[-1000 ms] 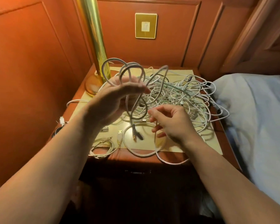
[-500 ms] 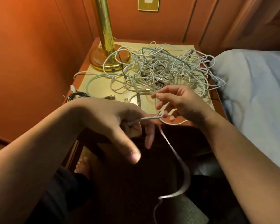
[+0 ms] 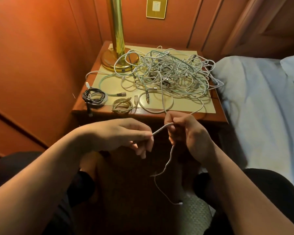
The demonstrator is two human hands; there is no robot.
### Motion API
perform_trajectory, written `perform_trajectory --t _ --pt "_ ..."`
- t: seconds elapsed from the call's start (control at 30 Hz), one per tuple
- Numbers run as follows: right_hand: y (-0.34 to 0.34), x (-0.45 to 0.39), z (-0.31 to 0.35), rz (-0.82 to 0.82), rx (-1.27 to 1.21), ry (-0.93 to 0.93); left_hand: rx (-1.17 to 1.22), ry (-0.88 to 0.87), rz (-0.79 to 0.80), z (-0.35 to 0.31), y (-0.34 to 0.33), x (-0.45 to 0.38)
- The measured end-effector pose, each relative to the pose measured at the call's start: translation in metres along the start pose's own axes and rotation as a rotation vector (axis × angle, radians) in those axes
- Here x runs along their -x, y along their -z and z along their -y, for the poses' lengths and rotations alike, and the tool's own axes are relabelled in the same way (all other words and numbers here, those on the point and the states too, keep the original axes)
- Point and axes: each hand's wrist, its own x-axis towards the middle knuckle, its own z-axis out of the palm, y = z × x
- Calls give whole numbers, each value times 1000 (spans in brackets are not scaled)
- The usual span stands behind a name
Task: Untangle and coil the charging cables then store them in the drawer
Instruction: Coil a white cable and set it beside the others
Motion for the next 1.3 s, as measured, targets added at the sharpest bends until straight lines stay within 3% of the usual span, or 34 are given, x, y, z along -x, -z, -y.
perform_trajectory --t 0.2,0.3,0.37,0.53,0.67,0.77,0.93,1.0,1.13,1.3 --pt "-16 21 -7 -84 -32 59 587 -65 144 -12 -45 16" --pt "-34 22 -13 11 -71 22 925 -215 164 -15 -58 20" --pt "-45 19 -18 59 -26 -13 1042 -298 68 -16 -58 20" --pt "-52 19 -12 208 292 -170 1260 -354 -360 -19 -41 18" --pt "-55 18 5 190 480 -116 1132 -366 -487 -12 -29 10" --pt "-54 18 11 167 438 11 917 -426 -535 -5 -22 12" --pt "-55 18 10 137 562 283 115 -426 -625 16 -7 18" --pt "-55 16 9 79 671 378 -35 -385 -570 21 -13 15" --pt "-49 13 10 -56 715 421 45 -335 -396 21 -32 15" --pt "-49 8 15 -36 290 242 212 -290 -241 17 -37 15"
